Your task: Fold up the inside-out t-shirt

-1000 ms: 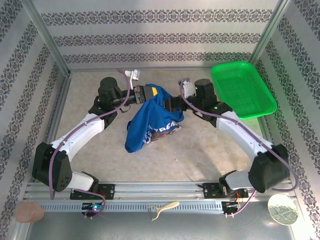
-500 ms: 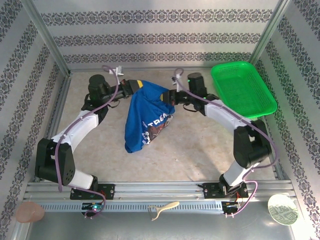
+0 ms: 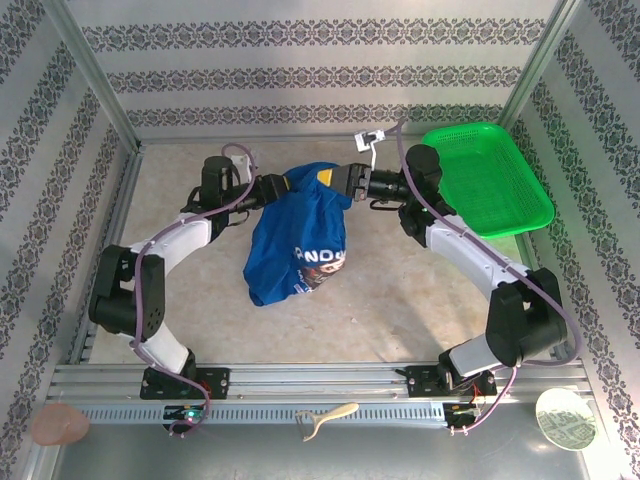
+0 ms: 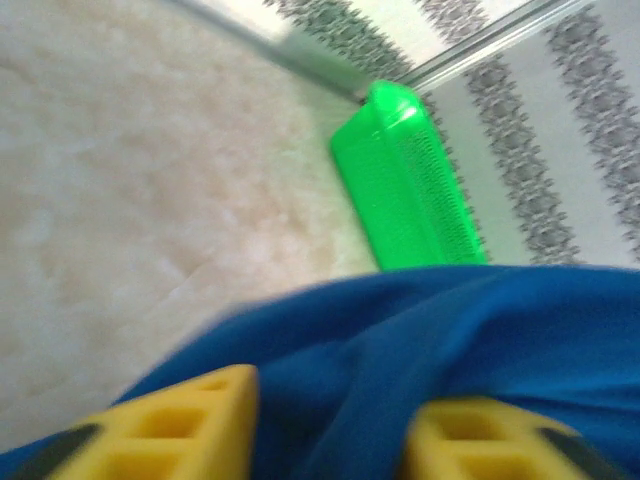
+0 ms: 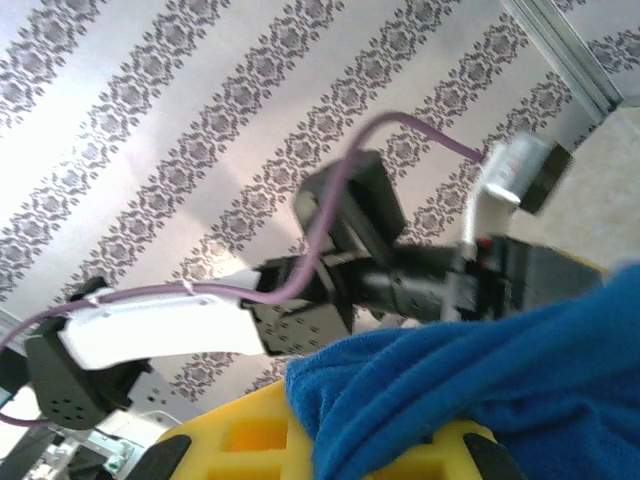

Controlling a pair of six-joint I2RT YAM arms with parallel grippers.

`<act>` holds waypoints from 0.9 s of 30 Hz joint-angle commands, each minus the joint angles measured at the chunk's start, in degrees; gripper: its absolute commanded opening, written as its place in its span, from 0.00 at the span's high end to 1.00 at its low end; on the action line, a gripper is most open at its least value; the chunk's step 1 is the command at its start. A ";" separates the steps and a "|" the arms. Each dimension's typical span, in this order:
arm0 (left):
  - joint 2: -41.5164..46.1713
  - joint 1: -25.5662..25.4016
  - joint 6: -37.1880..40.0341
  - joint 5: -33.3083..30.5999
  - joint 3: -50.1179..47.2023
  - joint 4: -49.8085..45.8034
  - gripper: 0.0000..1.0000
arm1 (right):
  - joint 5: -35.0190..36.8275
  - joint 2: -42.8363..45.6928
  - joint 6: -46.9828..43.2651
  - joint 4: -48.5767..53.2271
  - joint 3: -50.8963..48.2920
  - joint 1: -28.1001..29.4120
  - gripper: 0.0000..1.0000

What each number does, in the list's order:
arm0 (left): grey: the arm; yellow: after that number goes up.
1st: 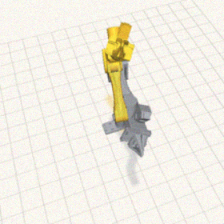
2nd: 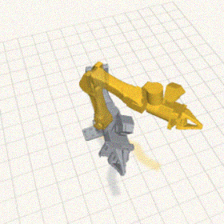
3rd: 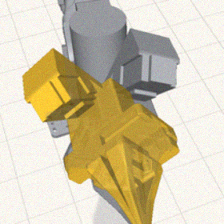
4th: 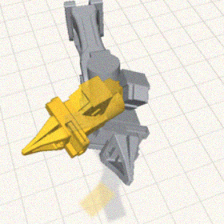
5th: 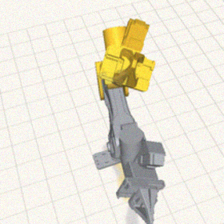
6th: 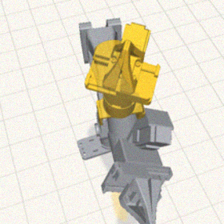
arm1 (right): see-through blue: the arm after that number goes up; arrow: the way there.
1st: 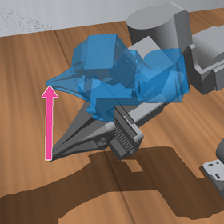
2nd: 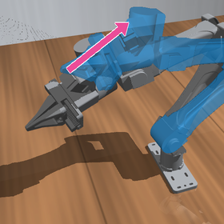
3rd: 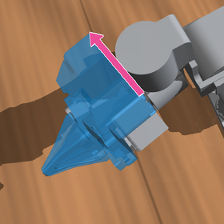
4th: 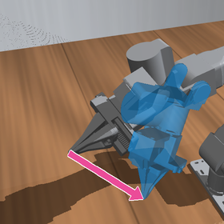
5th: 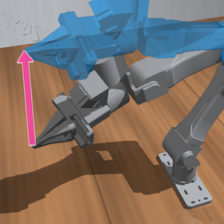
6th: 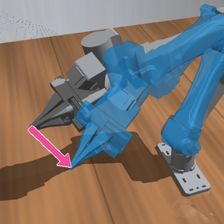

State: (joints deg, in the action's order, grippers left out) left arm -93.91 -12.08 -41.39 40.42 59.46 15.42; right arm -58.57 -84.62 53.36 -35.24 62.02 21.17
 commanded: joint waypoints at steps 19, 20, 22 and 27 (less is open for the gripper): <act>10.39 -8.85 12.27 -15.24 14.57 -31.94 0.12 | -8.15 -2.03 1.61 -7.65 -0.11 -5.72 1.00; 10.04 -8.87 15.81 -15.57 14.55 -31.66 0.11 | -8.43 -1.90 1.55 -7.65 0.15 -5.72 1.00; 9.23 -8.76 22.61 -17.62 14.84 -32.03 0.10 | -9.25 -1.78 1.39 -5.86 0.66 -5.71 1.00; 6.06 -8.75 33.58 -17.32 17.48 -31.80 0.09 | -10.15 -1.38 0.57 -3.92 1.13 -5.78 1.00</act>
State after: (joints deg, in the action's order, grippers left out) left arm -86.43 -20.91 -19.27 24.27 74.19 -14.31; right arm -66.54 -86.85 55.57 -38.87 61.08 15.86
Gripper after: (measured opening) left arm 0.913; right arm 0.079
